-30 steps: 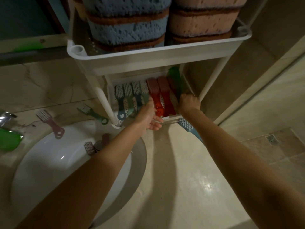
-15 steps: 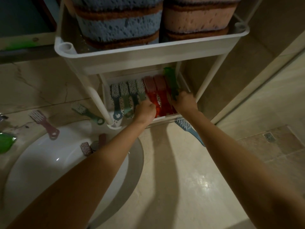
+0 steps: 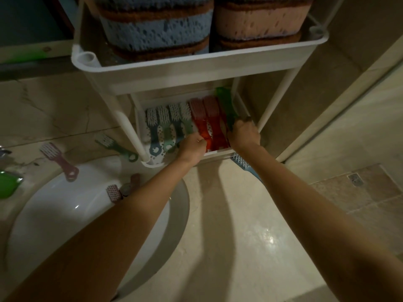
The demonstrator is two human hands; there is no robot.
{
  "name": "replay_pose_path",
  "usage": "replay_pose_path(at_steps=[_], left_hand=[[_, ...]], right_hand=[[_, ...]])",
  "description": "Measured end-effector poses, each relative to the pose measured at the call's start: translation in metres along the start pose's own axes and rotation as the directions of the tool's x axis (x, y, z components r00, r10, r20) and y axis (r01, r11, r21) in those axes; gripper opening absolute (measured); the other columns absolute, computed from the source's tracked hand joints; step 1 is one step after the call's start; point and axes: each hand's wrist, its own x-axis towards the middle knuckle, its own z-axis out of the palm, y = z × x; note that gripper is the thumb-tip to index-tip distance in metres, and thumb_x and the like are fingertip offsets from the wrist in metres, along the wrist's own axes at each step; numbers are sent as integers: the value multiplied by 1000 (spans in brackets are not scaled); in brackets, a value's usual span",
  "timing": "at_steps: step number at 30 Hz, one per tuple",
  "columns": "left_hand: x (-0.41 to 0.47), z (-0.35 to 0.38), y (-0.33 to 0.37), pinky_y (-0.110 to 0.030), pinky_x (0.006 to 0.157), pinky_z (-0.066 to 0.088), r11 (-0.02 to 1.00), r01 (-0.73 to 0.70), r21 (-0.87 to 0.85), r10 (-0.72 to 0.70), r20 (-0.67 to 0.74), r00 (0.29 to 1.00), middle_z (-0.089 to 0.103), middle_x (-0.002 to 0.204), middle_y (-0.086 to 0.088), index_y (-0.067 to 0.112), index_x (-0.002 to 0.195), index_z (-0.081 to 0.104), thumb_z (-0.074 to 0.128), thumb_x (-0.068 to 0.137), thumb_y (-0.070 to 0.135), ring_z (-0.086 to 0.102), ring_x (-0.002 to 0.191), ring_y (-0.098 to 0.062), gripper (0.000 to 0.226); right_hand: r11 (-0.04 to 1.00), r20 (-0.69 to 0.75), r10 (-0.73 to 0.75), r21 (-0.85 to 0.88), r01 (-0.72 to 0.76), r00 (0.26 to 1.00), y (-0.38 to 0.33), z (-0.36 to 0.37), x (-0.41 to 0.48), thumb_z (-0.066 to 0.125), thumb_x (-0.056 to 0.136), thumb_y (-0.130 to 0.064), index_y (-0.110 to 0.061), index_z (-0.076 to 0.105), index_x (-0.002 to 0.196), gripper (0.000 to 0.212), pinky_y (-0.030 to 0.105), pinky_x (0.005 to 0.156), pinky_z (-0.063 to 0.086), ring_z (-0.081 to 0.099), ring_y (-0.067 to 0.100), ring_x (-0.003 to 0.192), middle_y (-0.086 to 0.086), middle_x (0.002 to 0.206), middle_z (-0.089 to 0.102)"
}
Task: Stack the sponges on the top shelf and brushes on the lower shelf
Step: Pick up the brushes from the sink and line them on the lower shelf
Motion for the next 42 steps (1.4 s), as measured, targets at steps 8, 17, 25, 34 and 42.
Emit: replay_pose_path(at_steps=[8,17,25,34,42], left_hand=[[-31,-13,5,-26,89,40,993,-108,-41,105,-84,991,59,120,-13,3,115,56,40,95,7,54,113,-24,26],[-120,-68,-67,-44,88,52,949,22,-314,-120,-298,947,67,97,-12,27,80,57,46,89,18,65,90,-29,17],[-184,-130,-167,-41,86,52,875,205,-439,-417,-469,778,66,98,-21,-1,102,61,49,87,16,64,89,-33,25],[-208,-219,-243,-8,42,42,782,128,-610,-546,-572,612,60,56,3,17,68,53,45,89,-3,59,42,-2,30],[-207,-292,-280,-22,55,42,808,86,-583,-502,-604,620,58,80,-13,18,72,53,46,90,5,56,60,-17,24]], right_hand=[[993,-205,-99,41,110,974,-18,-7,-48,43,94,-16,-3,46,121,30,44,80,48,59,39,102,18,123,49],[792,-254,-390,398,463,885,-74,36,-161,55,79,-2,2,59,107,29,38,69,49,62,38,88,22,101,63],[741,262,-661,373,558,703,-156,97,-200,46,87,-9,-2,61,98,20,41,84,48,59,39,98,20,104,63],[586,-27,-765,384,713,643,-289,90,-201,57,86,-25,-1,48,125,46,41,94,40,46,34,116,21,125,49],[570,40,-820,-34,821,571,-393,106,-195,53,87,-20,-3,39,133,51,43,99,35,39,34,123,19,133,45]])
